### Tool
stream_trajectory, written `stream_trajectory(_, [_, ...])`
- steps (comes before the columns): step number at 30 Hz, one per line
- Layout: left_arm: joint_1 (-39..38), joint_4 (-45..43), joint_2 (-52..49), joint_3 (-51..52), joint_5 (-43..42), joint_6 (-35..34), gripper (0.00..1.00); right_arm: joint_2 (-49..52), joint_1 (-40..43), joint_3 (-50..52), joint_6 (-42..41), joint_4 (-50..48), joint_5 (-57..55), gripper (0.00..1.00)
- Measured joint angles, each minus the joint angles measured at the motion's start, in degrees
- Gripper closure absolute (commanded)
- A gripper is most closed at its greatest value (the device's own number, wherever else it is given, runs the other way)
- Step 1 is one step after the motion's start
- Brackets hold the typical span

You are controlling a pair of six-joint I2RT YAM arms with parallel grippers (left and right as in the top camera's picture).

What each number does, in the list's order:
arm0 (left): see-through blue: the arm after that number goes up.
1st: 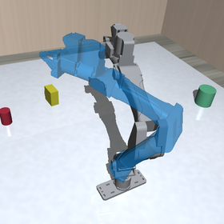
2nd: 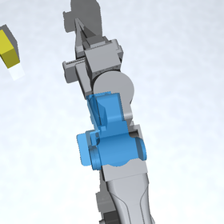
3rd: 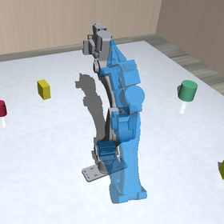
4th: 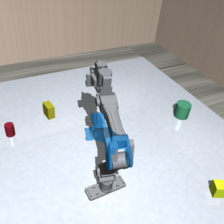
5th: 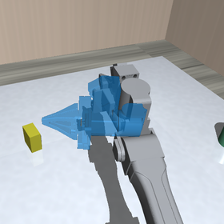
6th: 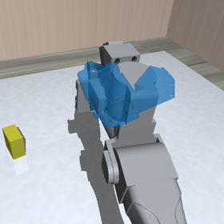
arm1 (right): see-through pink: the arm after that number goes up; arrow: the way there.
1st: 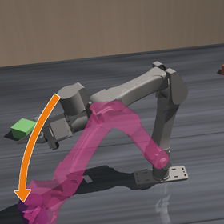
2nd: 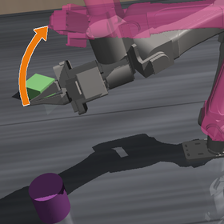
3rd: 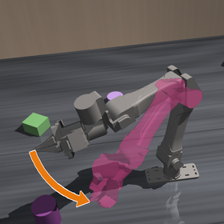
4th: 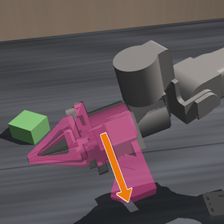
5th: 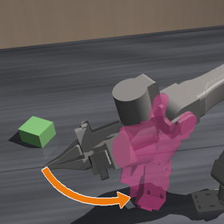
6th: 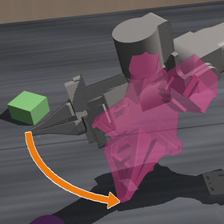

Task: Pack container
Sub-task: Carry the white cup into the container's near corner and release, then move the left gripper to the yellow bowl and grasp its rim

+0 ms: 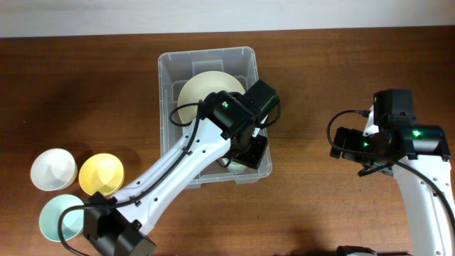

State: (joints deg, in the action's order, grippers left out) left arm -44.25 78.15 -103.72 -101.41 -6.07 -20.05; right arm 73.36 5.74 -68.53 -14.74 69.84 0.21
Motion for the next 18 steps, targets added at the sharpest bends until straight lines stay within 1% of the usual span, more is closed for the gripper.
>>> stream_trajectory(3, [0.00,0.09,0.00,0.00,0.42,0.00,0.43,0.00,0.00,0.00,0.00,0.00,0.00,0.01])
stream_trajectory(7, [0.96,3.58,0.00,-0.37,3.65,-0.09,0.39,0.00,0.00,0.00,-0.02,0.00,0.00,0.01])
stream_trajectory(8, [1.99,4.83,0.00,-0.96,5.46,-0.39,0.38,0.00,0.00,0.00,-0.02,-0.02,0.00,0.01])
stream_trajectory(10, [5.44,6.60,0.48,-2.80,10.14,-1.90,0.29,0.00,0.00,0.00,0.02,0.00,0.00,0.01])
stream_trajectory(11, [7.19,6.84,1.16,-3.30,11.72,-2.69,0.27,0.00,0.00,0.00,0.00,0.00,0.00,0.01])
stream_trajectory(12, [9.55,6.88,2.25,-3.65,13.70,-4.02,0.24,0.00,0.00,0.00,-0.02,0.00,0.00,0.01])
stream_trajectory(13, [13.94,7.08,4.70,-4.11,16.44,-5.53,0.24,0.00,0.00,0.00,0.02,0.00,0.00,0.01])
stream_trajectory(14, [18.38,7.06,7.28,-4.35,18.03,-6.80,0.17,0.00,0.00,0.00,0.00,-0.02,0.00,0.01])
stream_trajectory(15, [20.37,7.15,8.66,-4.48,18.58,-7.21,0.14,0.00,0.00,0.00,0.00,0.04,0.00,0.01])
stream_trajectory(18, [34.47,7.21,15.56,-4.74,20.55,-9.44,0.13,0.00,0.00,0.00,0.00,0.00,0.02,0.01])
